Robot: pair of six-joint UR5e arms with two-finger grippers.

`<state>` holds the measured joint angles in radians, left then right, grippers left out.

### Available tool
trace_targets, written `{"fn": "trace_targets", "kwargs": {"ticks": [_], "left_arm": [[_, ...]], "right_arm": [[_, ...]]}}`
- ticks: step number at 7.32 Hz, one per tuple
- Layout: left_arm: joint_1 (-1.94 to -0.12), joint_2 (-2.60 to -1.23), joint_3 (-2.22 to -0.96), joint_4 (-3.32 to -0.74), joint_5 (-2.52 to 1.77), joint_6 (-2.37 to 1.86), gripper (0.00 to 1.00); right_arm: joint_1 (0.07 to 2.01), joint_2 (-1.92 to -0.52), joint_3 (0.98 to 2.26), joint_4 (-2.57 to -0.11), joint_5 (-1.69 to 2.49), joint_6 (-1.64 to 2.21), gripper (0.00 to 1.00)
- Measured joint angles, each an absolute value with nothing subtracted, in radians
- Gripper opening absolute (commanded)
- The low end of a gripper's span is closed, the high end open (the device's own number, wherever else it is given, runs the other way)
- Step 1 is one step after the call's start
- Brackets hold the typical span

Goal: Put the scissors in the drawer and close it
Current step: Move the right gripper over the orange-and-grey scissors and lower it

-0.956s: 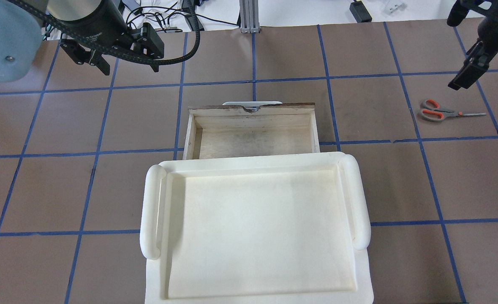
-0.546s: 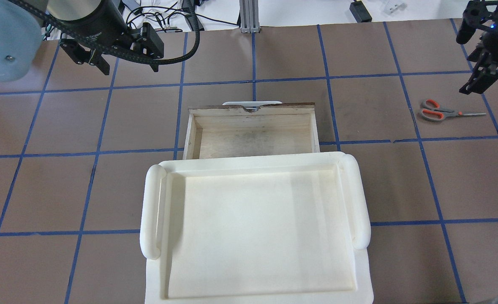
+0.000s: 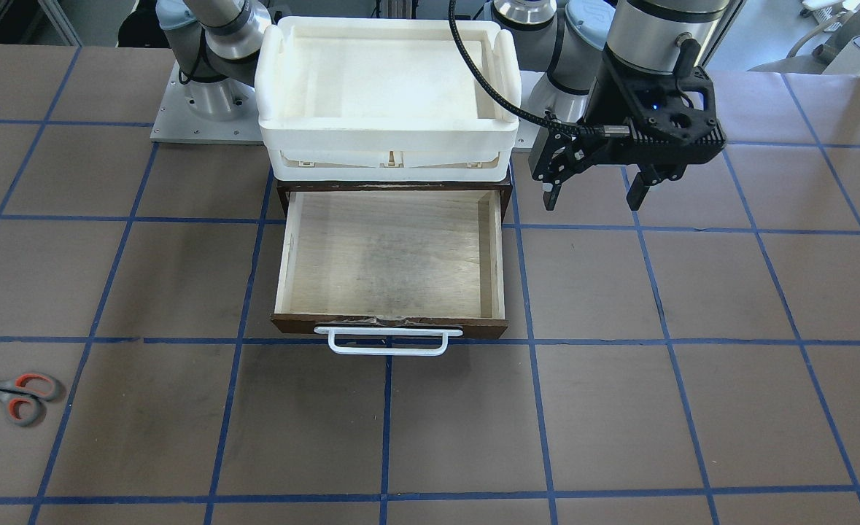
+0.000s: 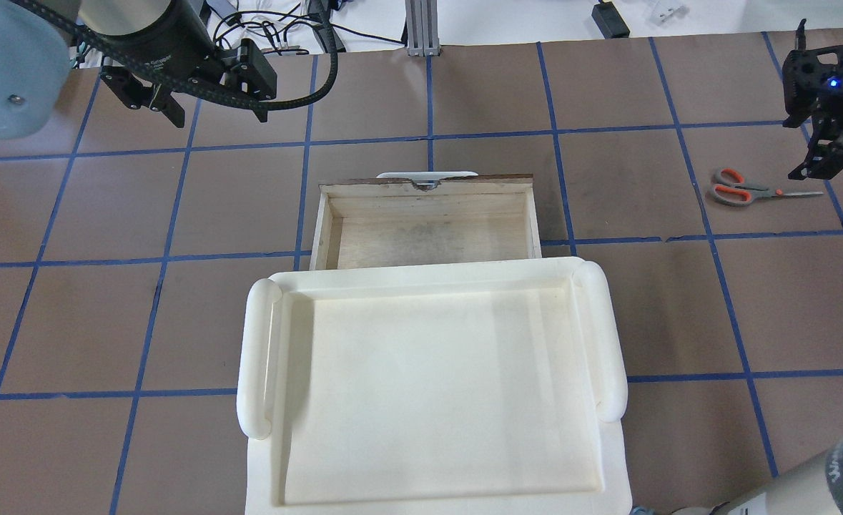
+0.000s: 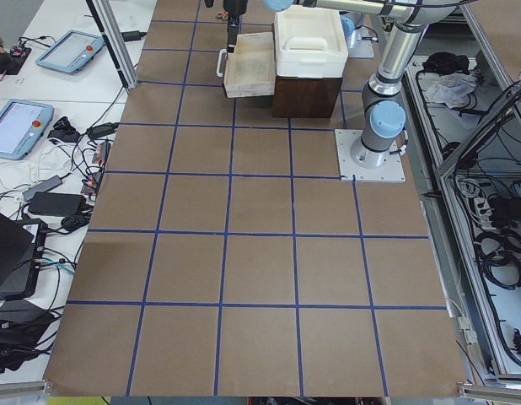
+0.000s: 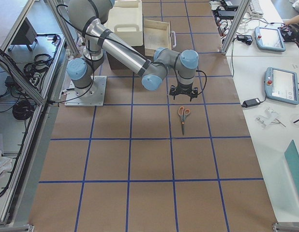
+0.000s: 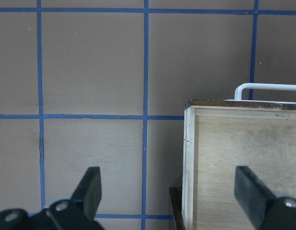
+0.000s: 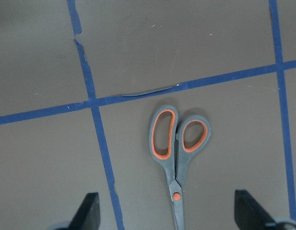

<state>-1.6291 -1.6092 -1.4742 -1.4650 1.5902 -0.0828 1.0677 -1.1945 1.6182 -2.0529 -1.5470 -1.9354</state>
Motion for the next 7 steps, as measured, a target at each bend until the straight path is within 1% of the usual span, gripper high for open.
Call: {"fn": "trace_targets", "kwargs": {"ticks": [2,7], "left_arm": [[-1.629,-1.609,-1.474,-1.465,1.588,-0.083,1.0],[-1.63,-1.609,-1.474,-1.465,1.586,-0.083,1.0]], "right_arm": [[1.066,-1.144,1.618,-2.111,-1.558,-2.051,1.0],[1.016,-1.039,1.619,-2.176,-1.569,-2.133,1.0]]}}
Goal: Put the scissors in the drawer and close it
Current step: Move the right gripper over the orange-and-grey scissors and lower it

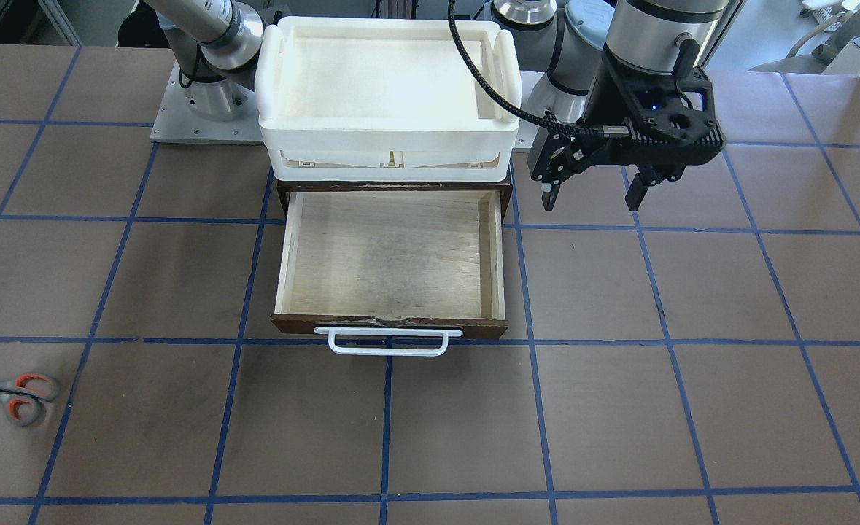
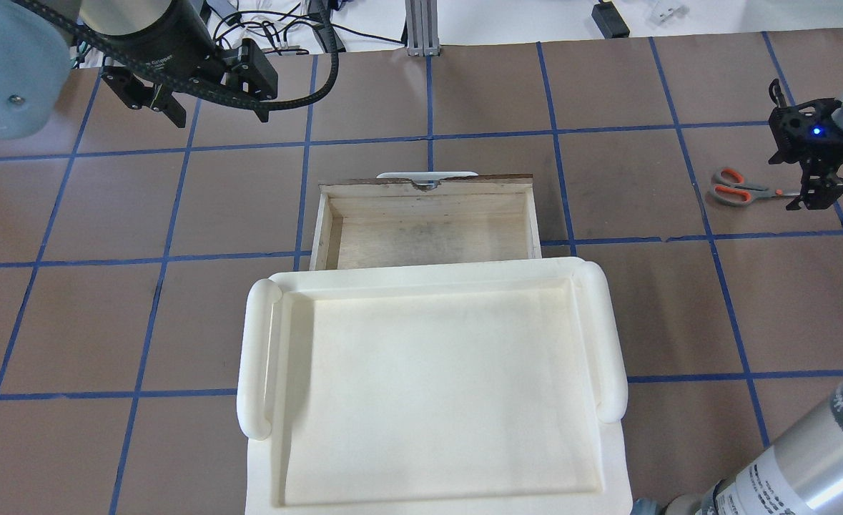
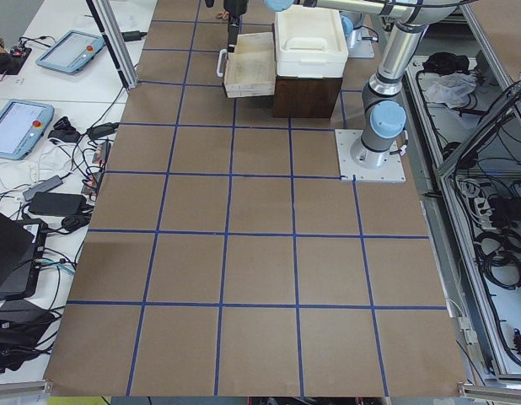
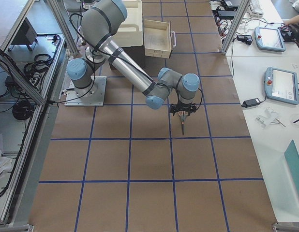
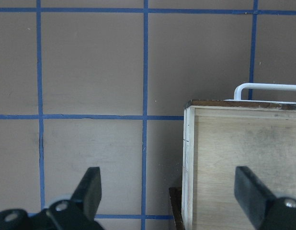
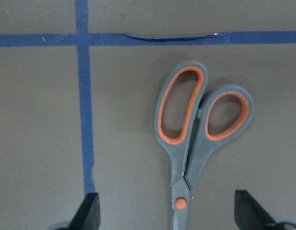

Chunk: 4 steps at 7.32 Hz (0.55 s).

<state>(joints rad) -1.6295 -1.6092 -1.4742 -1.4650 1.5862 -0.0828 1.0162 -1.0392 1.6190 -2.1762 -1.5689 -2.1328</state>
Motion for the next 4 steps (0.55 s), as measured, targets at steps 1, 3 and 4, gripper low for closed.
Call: {"fn": "trace_targets", "kwargs": {"ticks": [1,3,4], "left_arm": [[-1.629,-1.609,-1.474,-1.465,1.586,-0.083,1.0],[-1.629,-1.609,-1.474,-1.465,1.586,-0.083,1.0],[-1.629,-1.609,-1.474,-1.465,1.586,-0.083,1.0]], "right_arm": [[1.015,-1.018,1.619,-2.218,-1.579,-2.144,1.0],[1.014,-0.986,1.62,-2.281,-1.598,-2.16,1.0],[1.014,-0.974,1.62,-2.286,-1.598,-2.162,1.0]]}}
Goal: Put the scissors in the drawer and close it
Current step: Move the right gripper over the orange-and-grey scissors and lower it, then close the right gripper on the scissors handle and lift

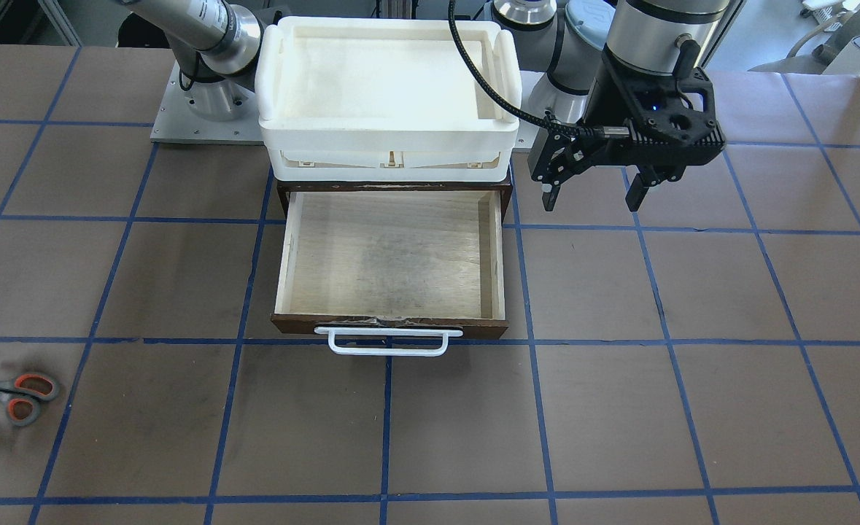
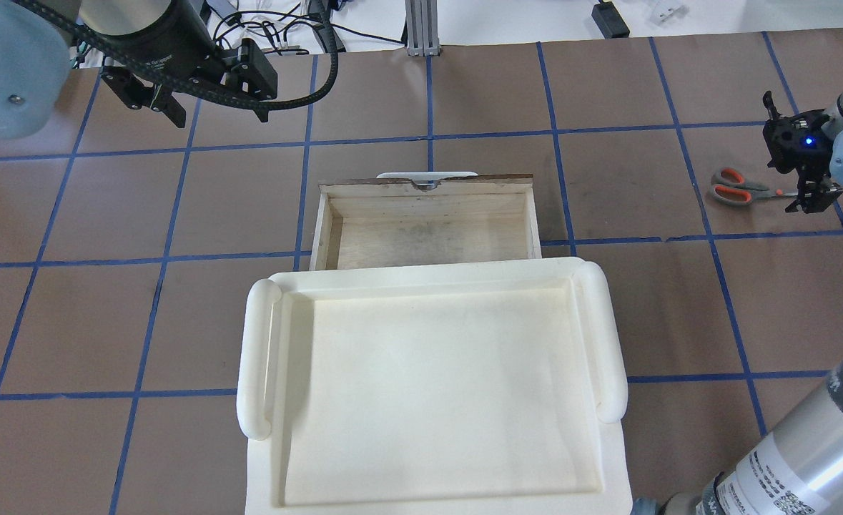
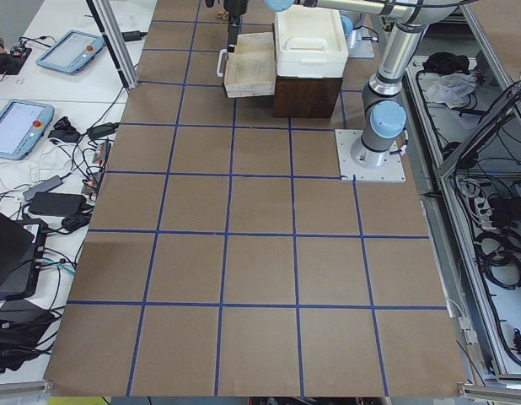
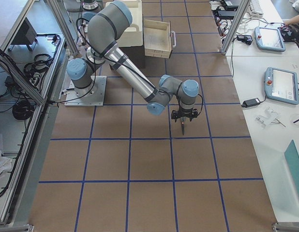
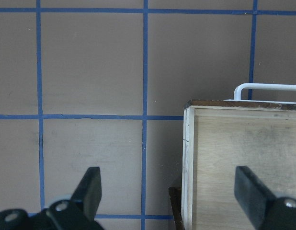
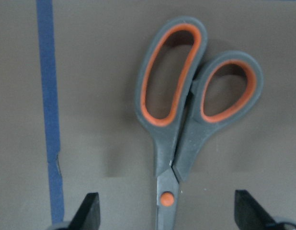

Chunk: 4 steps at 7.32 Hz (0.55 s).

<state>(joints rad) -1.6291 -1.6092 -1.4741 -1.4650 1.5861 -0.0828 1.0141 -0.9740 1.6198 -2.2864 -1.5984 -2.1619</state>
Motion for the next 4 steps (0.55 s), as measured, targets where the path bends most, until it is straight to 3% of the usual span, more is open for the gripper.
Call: {"fn": "trace_targets", "kwargs": {"ticks": [2,4], "left_arm": [[-1.629,-1.609,-1.474,-1.465,1.586,-0.083,1.0],[-1.629,-1.607,-1.474,-1.465,1.588,-0.083,1.0]], "right_arm": [[1.015,-0.957,1.62,-2.284,-1.597,-2.163,0.98],[1.017,-0.946,1.62,-2.279,-1.595,-2.163,0.85]]}}
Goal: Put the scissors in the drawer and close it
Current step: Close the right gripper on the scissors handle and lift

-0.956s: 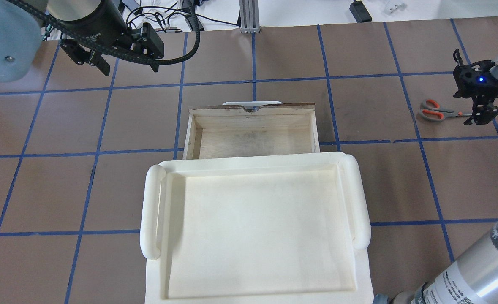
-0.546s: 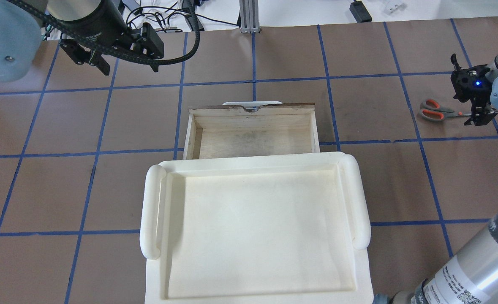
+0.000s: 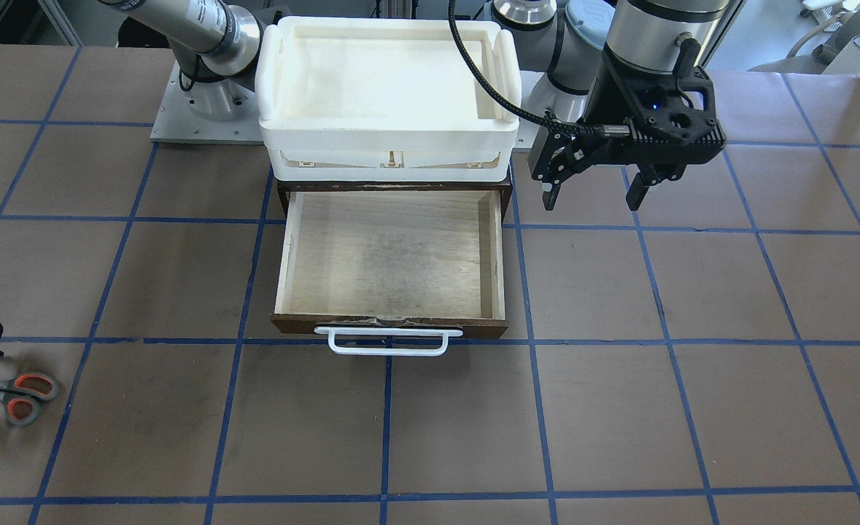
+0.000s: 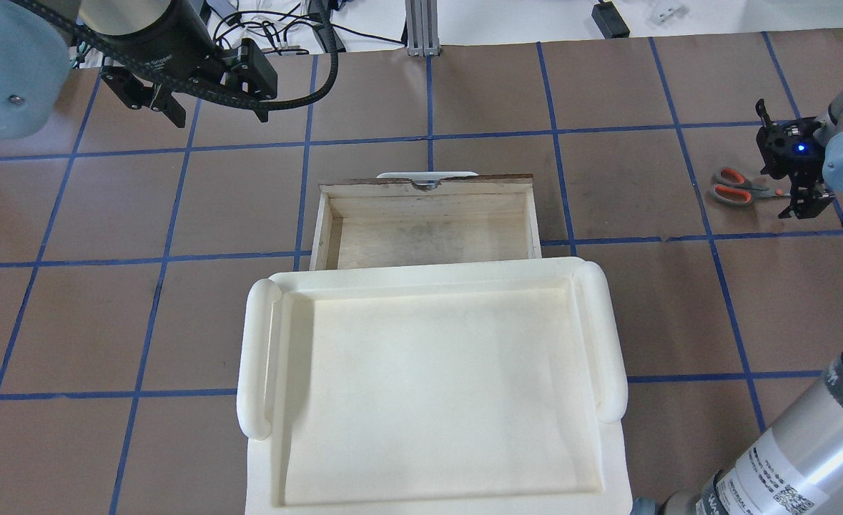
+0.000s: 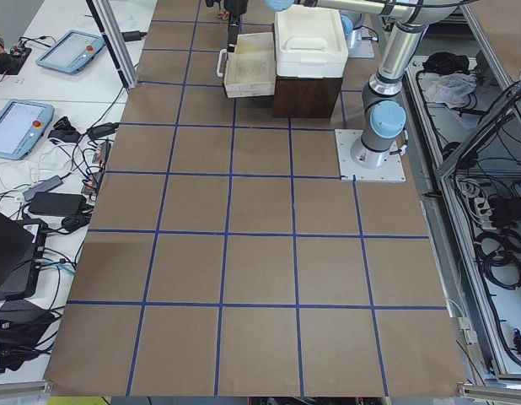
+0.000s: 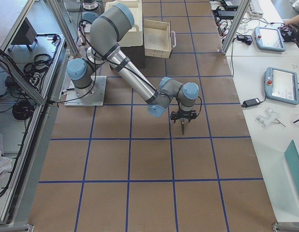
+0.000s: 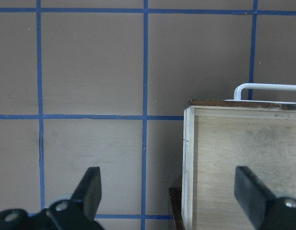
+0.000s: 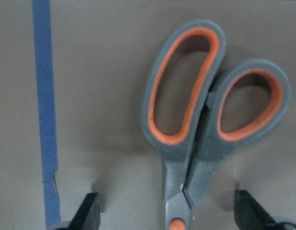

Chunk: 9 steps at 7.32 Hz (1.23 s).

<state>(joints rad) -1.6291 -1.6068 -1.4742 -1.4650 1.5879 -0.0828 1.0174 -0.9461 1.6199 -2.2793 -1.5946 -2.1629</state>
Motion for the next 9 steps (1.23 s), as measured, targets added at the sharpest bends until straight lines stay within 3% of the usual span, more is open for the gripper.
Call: {"fn": "trace_targets", "kwargs": {"ticks": [1,2,3,9], "left_arm": [[-1.629,-1.606,-1.474,-1.465,1.589,-0.083,1.0],[-1.629,-1.606,-1.474,-1.466,1.589,-0.083,1.0],[-1.629,-1.606,-1.474,-1.466,1.589,-0.083,1.0],[-1.629,-1.605,-1.474,-1.467,1.591,-0.083,1.0]], "right_arm": [[1.019,-0.942,1.62,-2.278,-1.594,-2.163,0.68],[1.021,-0.94,1.62,-2.278,-1.593,-2.164,0.22],[1.024,-0.941,1.62,-2.278,-1.594,-2.165,0.0],[1.042,-0.982,1.619,-2.275,-1.609,-2.188,0.0]]}}
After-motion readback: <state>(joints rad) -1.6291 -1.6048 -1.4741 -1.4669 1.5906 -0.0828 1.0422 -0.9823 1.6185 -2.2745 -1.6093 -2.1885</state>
